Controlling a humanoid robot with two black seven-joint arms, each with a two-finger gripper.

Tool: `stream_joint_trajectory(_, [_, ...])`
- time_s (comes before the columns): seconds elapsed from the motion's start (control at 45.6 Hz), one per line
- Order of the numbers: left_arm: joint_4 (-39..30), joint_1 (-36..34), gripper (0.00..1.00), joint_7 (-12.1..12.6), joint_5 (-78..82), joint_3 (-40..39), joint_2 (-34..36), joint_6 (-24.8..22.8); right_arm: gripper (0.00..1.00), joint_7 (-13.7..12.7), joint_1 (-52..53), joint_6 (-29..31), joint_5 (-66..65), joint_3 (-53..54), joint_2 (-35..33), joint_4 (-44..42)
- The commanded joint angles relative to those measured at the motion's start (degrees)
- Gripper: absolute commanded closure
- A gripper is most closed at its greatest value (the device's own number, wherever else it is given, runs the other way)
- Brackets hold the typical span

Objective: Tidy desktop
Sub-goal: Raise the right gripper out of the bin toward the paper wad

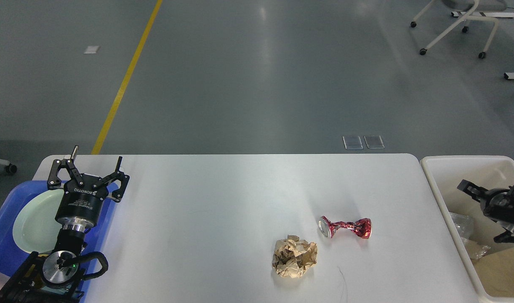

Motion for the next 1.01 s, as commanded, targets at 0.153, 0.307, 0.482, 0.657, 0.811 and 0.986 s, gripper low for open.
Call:
stream_joint_trajectory(0.153, [0.0,0.0,0.04,0.0,0.0,0.0,0.0,0.0,0.0,0.5,20.2,32.1,0.2,-11.8,1.3,6.7])
stream_joint_trajectory(0.307, [0.0,0.0,0.04,0.0,0.0,0.0,0.0,0.0,0.0,0.4,31.6,46.6,1.3,-17.0,5.5,9.2])
stream_joint_trajectory(0.482, [0.0,0.0,0.04,0.0,0.0,0.0,0.0,0.0,0.0,-0.1,46.5,55.3,10.8,-22.1,10.4,17.5])
stream_joint_trajectory(0.657, [0.0,0.1,0.04,-0.1,0.0,0.0,0.0,0.0,0.0,-0.8,60.8,56.1,17.5,-28.0,17.6,28.8])
stream_joint_trajectory(0.811, [0.1,0.1,0.04,-0.1,0.0,0.0,0.0,0.0,0.0,-1.0,69.2,54.3,21.8,-28.2,20.8,38.0])
stream_joint_trajectory(0.986, [0.0,0.1,0.04,-0.1,0.0,0.0,0.0,0.0,0.0,-1.0,77.4,46.7,27.0,-27.5,23.1,48.0])
